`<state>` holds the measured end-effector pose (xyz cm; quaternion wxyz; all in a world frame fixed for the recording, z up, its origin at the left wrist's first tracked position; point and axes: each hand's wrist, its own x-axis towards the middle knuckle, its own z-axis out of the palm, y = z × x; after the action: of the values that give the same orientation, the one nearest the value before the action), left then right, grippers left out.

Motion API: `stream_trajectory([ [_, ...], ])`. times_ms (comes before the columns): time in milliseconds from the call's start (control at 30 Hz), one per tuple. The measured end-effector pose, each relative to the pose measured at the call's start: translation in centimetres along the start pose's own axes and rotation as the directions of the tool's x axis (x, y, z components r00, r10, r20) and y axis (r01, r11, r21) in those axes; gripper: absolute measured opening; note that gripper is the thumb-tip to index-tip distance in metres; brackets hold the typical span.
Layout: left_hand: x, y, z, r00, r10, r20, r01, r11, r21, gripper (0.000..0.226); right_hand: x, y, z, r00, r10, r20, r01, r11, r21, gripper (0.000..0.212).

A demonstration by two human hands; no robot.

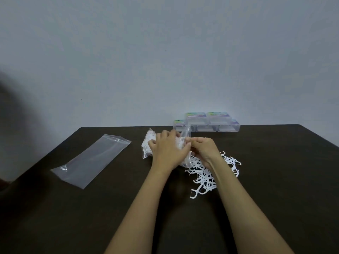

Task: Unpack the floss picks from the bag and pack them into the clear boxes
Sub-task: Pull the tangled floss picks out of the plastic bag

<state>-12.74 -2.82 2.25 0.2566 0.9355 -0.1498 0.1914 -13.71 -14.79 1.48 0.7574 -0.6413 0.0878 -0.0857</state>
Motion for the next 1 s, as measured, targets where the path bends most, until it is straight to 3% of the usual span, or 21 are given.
stream_trajectory([
  [167,-0.3,0.6,0.1,0.999,0.022,-0.027,-0.020,0.998,0.060,0.054,0.0,0.2,0.0,1.000,-0.005,-0.006,0.005,0.997,0.071,0.016],
  [300,-0.3,0.7,-0.4,0.998,0.027,-0.053,-0.020,0.990,0.139,0.046,-0.2,0.1,0.4,0.999,-0.034,0.003,0.033,0.998,0.055,0.017],
  [467,-0.4,0.7,-0.9,0.994,0.019,-0.112,-0.009,0.996,0.086,0.025,-0.2,-0.1,0.9,0.998,-0.065,-0.005,0.065,0.996,0.057,0.019],
  [633,-0.4,0.9,-1.3,0.996,-0.016,-0.085,0.011,0.998,-0.068,0.018,-0.4,-0.1,0.8,0.995,-0.099,0.011,0.099,0.995,-0.006,0.017],
  [1000,-0.6,1.2,-1.8,0.999,-0.003,-0.051,0.001,0.999,-0.034,0.020,-0.7,-0.3,0.5,0.993,-0.113,0.027,0.114,0.992,-0.058,0.016],
])
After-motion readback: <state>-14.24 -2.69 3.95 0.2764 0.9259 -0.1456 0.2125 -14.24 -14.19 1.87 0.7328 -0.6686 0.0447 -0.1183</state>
